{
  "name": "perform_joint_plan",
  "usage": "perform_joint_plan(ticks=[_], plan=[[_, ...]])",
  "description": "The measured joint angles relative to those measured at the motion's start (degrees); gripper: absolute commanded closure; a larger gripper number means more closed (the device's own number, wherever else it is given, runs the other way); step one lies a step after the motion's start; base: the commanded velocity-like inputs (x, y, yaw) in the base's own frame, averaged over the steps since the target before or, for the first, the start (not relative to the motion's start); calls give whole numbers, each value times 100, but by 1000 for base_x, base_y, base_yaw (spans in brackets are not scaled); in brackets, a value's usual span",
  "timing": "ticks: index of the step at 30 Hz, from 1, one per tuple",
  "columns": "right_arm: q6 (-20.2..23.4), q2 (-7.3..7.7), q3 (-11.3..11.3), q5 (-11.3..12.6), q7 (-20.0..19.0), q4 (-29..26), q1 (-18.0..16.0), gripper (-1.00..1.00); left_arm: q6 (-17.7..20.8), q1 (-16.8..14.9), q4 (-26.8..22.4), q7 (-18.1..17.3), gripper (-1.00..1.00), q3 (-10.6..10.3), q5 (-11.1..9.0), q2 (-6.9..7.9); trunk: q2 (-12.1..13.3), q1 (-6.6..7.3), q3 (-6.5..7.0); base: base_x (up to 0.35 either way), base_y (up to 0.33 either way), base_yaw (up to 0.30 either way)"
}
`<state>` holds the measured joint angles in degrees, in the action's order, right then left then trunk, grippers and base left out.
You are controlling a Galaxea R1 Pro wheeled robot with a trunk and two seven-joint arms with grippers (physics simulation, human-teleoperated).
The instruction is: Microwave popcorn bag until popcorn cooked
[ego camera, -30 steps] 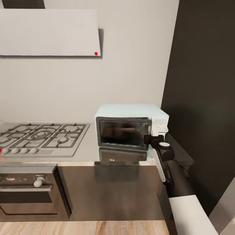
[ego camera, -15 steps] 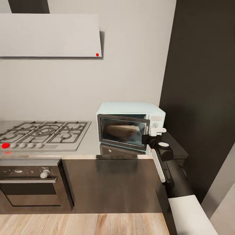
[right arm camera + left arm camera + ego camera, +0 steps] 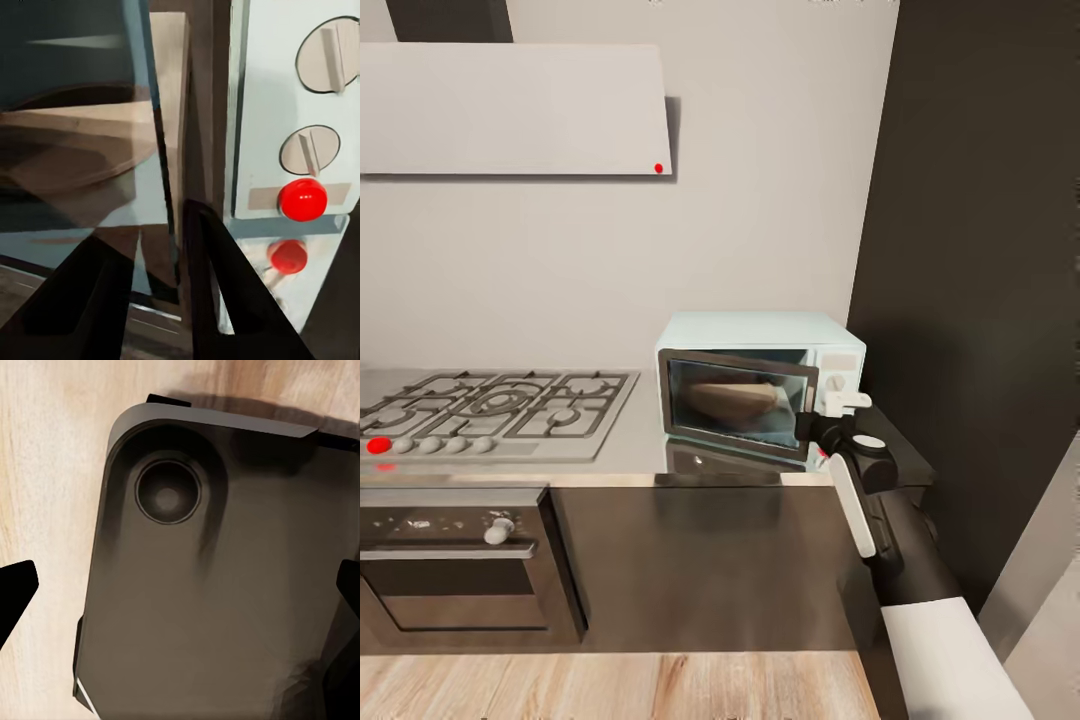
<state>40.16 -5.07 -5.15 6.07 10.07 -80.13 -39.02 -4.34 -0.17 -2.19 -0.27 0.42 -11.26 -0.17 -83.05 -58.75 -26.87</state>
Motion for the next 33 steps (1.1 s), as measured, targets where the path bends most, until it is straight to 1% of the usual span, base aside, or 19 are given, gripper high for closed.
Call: perform_joint_plan(ticks=[3,5,8,9,10,12,16,18,21,23,24,27,28,30,33], plan=[[-6,-5,-7,265,-7,2,-1,100,0,0,0,1,-100,-1,0,0,0,-1,0,-229,0,0],[2,-5,-9,364,0,0,-1,100,0,0,0,1,-100,0,0,0,0,1,0,-53,0,0],[5,-4,-2,411,3,-1,1,100,0,1,0,0,-100,0,0,0,0,2,0,-14,0,0],[-10,-6,-6,362,-9,2,2,100,-2,-1,1,2,-100,-1,0,0,0,1,0,-4,0,0],[-9,-4,-6,378,0,2,2,100,-1,-1,1,0,-100,-1,0,0,0,1,0,-2,0,0],[7,6,3,462,15,13,-8,100,-5,-14,-4,3,-100,0,0,0,-1,2,2,0,0,0],[15,11,4,485,15,9,-8,100,-5,-15,-4,3,-100,0,0,-1,-1,2,2,0,0,0],[9,56,-19,566,6,7,-8,100,1,-15,-3,3,-100,0,0,-5,-1,2,2,0,0,0],[16,79,-28,627,5,0,-8,100,3,-14,-3,3,-100,0,-3,-3,-1,2,1,0,0,0],[17,82,-33,625,5,-2,-8,100,1,-13,-4,3,-100,0,-1,-7,-1,2,1,0,33,0],[24,84,-33,587,7,-5,-8,100,-1,-12,-4,3,-100,0,-1,-7,-1,2,1,-29,112,0],[30,85,-30,328,2,-11,-8,100,-4,-12,-4,3,-100,1,-1,-8,-1,1,1,-45,107,0],[34,85,-29,284,2,-13,-8,100,-4,-12,-5,3,-100,1,-1,-8,-1,1,1,-17,37,0],[30,85,-31,236,2,-11,-8,100,-5,-12,-5,3,-100,1,0,-8,-1,2,1,-8,17,0],[27,84,-32,226,2,-9,-8,100,-5,-12,-4,3,-100,1,0,-5,-1,2,1,-2,4,0]])
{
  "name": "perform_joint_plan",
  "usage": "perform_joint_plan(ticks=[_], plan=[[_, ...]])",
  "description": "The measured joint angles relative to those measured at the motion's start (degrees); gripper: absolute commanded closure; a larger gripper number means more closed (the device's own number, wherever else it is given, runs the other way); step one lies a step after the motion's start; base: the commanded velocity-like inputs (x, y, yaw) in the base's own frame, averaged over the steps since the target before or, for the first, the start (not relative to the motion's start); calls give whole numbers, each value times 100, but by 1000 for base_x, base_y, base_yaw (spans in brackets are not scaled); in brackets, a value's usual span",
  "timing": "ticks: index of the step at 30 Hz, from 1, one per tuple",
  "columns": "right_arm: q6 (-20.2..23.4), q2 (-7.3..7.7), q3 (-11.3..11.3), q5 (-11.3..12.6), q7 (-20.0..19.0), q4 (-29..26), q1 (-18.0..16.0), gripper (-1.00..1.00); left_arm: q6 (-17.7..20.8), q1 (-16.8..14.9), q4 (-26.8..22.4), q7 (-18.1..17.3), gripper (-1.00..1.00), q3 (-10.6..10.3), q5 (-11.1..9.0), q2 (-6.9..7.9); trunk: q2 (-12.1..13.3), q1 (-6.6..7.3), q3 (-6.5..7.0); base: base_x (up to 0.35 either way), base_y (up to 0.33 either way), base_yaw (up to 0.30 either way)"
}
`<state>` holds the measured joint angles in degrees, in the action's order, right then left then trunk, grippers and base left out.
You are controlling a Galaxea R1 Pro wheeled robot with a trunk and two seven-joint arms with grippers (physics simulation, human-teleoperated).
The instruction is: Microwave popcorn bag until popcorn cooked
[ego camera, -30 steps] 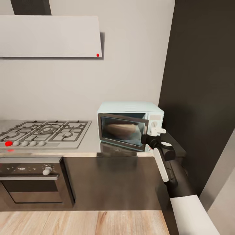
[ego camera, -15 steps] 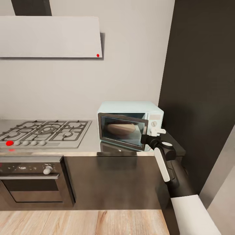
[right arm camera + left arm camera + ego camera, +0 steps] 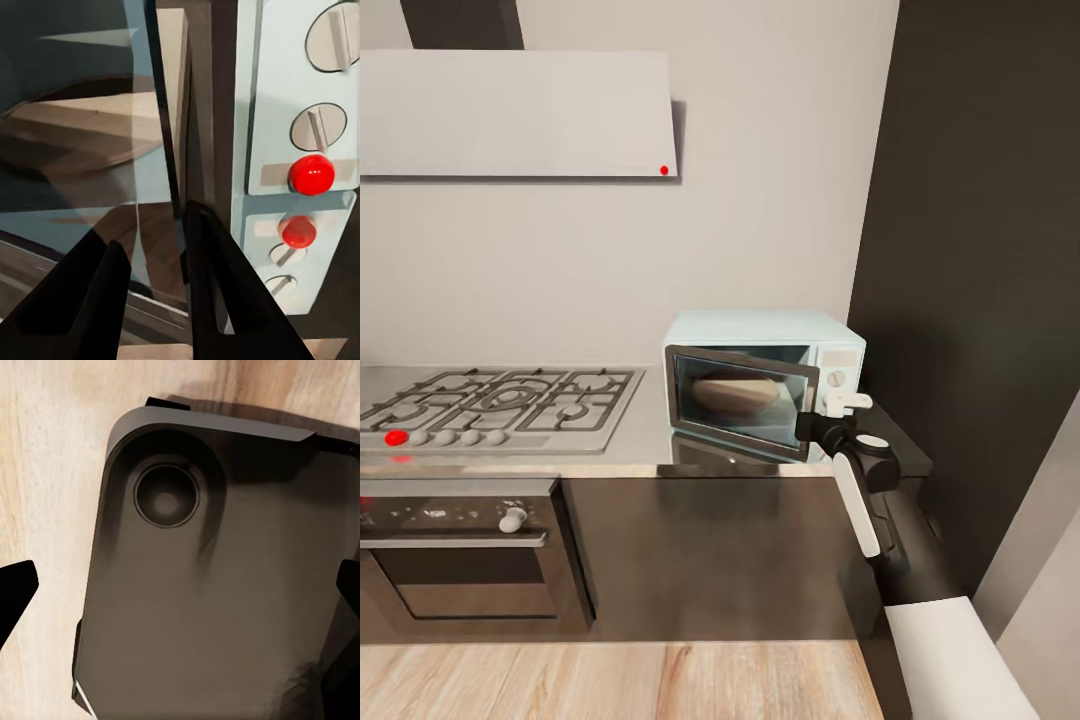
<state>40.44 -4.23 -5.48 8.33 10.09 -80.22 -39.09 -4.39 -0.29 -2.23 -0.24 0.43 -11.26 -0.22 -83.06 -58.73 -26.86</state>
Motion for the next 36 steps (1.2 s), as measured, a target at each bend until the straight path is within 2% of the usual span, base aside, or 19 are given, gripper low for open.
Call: perform_joint_plan(ticks=[14,18,24,25,26,31,36], plan=[[15,1,4,38,1,-7,0,100,2,-1,-1,0,-100,1,0,-2,0,0,0,-10,0,0],[-21,-2,-9,271,-2,13,0,100,0,-2,2,0,-100,-1,0,1,0,-1,1,-128,0,0],[-22,-3,-10,300,-3,14,0,100,-1,-2,2,0,-100,-1,0,0,0,0,0,-8,0,0],[-22,-3,-10,300,-3,14,0,-100,-1,-2,2,0,-100,-1,0,2,0,0,0,0,0,0],[6,0,-1,170,1,20,2,-100,0,-2,-1,0,-100,0,0,4,1,0,-1,0,0,0],[10,0,0,161,1,23,3,-100,0,-1,-1,0,-100,0,0,4,1,0,-1,0,0,0],[221,0,0,154,1,6,3,-100,0,-1,-1,0,-100,0,0,3,1,0,-1,0,0,0]])
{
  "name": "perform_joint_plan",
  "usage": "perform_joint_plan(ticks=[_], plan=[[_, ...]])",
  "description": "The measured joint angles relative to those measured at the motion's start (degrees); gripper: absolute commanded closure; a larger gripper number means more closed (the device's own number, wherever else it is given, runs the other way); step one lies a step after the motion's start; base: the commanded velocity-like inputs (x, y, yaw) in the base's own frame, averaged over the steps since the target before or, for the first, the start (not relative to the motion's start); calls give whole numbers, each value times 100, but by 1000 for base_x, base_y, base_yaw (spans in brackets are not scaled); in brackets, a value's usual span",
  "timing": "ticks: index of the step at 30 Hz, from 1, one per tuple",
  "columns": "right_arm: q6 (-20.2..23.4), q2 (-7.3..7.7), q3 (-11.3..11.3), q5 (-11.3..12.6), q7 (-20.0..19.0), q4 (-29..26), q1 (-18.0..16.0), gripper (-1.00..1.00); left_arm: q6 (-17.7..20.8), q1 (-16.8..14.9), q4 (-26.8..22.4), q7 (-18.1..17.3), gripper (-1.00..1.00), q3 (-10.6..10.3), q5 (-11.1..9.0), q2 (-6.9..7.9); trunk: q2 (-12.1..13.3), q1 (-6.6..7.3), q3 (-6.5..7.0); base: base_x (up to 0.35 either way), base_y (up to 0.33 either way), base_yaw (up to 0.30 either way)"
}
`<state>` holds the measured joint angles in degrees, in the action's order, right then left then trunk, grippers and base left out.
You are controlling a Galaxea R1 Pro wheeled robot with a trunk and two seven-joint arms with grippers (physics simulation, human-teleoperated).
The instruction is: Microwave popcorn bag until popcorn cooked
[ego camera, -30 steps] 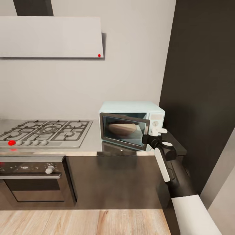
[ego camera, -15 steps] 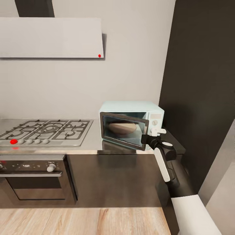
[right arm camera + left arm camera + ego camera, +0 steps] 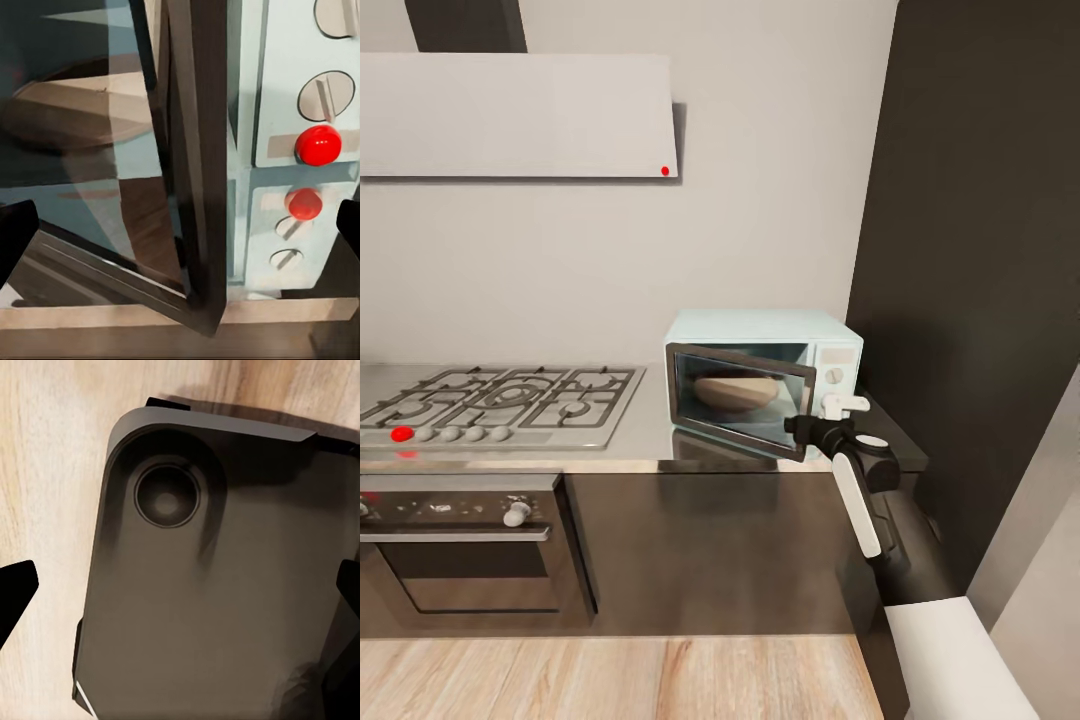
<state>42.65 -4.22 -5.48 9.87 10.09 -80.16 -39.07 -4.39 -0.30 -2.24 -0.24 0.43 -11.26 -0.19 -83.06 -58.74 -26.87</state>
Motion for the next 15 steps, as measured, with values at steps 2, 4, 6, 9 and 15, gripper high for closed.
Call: perform_joint_plan(ticks=[2,4,6,9,15], plan=[[28,0,0,-1,0,-5,0,-100,0,0,0,0,-100,0,0,0,0,0,0,0,0,0],[38,0,0,-1,-6,-9,0,-100,0,-1,0,0,-100,0,0,2,0,0,0,0,0,0],[41,0,0,-1,-8,-13,0,-100,0,-1,0,0,-100,0,0,0,0,0,0,0,0,0],[49,1,0,-1,-13,-51,0,-100,2,-1,0,0,-100,0,0,1,0,0,0,0,0,0],[778,59,5,68,-53,-515,11,-100,0,3,0,0,-100,0,0,-3,0,0,0,0,0,0]])
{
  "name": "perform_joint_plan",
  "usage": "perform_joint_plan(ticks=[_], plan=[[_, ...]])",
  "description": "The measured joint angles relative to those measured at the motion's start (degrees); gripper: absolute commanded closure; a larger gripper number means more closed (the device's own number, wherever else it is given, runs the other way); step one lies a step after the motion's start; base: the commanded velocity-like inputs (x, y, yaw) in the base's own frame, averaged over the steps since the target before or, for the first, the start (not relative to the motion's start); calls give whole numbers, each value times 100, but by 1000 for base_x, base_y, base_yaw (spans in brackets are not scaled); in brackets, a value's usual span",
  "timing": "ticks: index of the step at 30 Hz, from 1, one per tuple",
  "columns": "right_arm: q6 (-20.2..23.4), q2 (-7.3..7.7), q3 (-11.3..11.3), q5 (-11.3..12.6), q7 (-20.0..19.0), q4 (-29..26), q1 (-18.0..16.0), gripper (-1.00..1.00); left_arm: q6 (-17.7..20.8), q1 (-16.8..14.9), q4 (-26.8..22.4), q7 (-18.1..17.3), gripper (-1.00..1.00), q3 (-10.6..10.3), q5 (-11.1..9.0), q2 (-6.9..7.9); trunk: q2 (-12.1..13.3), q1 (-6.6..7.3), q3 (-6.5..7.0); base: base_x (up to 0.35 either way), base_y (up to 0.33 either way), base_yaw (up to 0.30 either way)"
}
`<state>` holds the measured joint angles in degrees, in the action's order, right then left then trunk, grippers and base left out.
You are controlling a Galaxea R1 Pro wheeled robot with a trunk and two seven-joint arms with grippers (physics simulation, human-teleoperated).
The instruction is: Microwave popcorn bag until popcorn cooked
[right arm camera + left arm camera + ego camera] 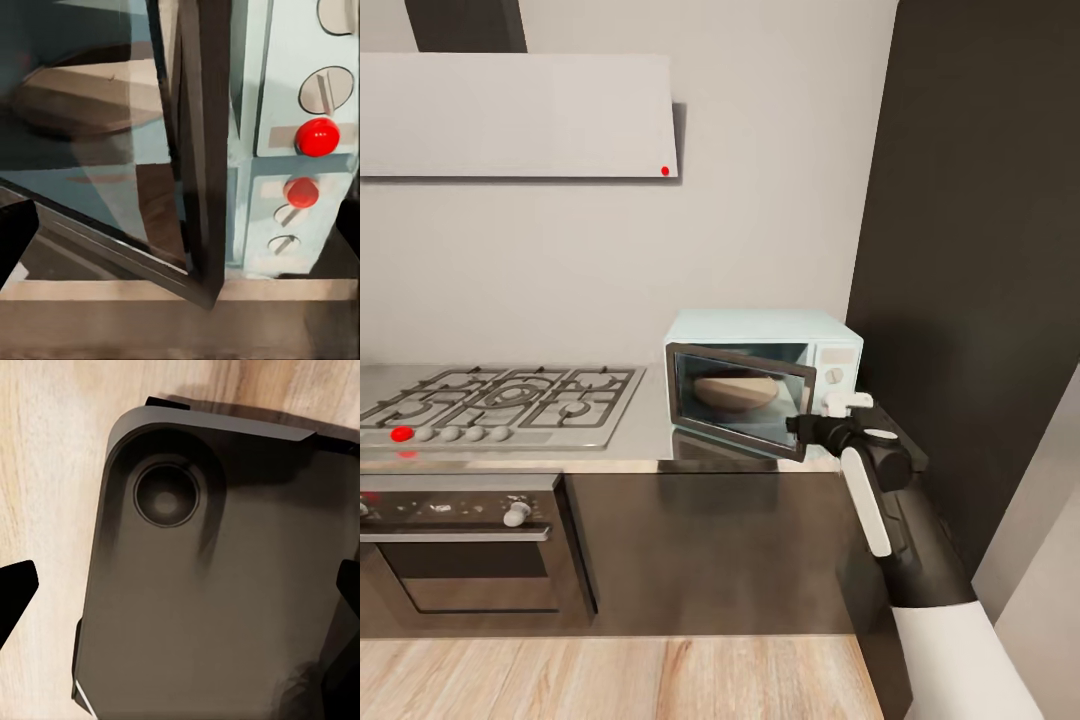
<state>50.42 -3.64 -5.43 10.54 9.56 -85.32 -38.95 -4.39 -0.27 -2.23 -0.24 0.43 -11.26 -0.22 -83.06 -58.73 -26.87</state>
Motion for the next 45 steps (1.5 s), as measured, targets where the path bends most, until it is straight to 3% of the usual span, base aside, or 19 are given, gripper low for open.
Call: perform_joint_plan(ticks=[5,10,15,17,22,32,34,37,40,45], plan=[[927,215,1,20,-12,-364,6,-100,0,-3,-1,0,-100,2,0,-3,0,0,0,0,0,0],[939,291,6,26,-186,-380,7,-100,-1,-2,0,0,-100,6,0,-3,0,0,0,0,0,0],[939,896,35,-13,-231,-356,7,-100,-1,0,-1,0,-100,8,0,-3,0,0,0,0,0,0],[939,1055,99,-36,-220,-352,7,-100,-1,0,0,0,-100,8,0,-3,0,0,0,0,0,0],[939,1110,354,-74,-189,-350,7,-100,-1,1,0,0,-100,8,0,-3,0,0,0,0,0,0],[939,1114,430,-56,-219,-361,7,-100,0,-4,-1,0,-100,8,0,-3,0,0,0,0,0,0],[938,1114,415,10,-349,-363,11,-100,-1,-2,0,1,-100,8,-1,-3,0,0,0,0,0,0],[890,1115,397,74,-839,-361,15,-100,-1,-2,0,1,-100,8,-1,-3,0,0,0,0,0,0],[441,1116,411,54,-1326,-336,15,-100,-1,-2,0,0,-100,8,-2,-3,0,0,0,0,0,0],[234,1116,421,47,-1515,-324,15,-100,-1,0,0,0,-100,8,0,-3,0,0,0,0,0,0]])
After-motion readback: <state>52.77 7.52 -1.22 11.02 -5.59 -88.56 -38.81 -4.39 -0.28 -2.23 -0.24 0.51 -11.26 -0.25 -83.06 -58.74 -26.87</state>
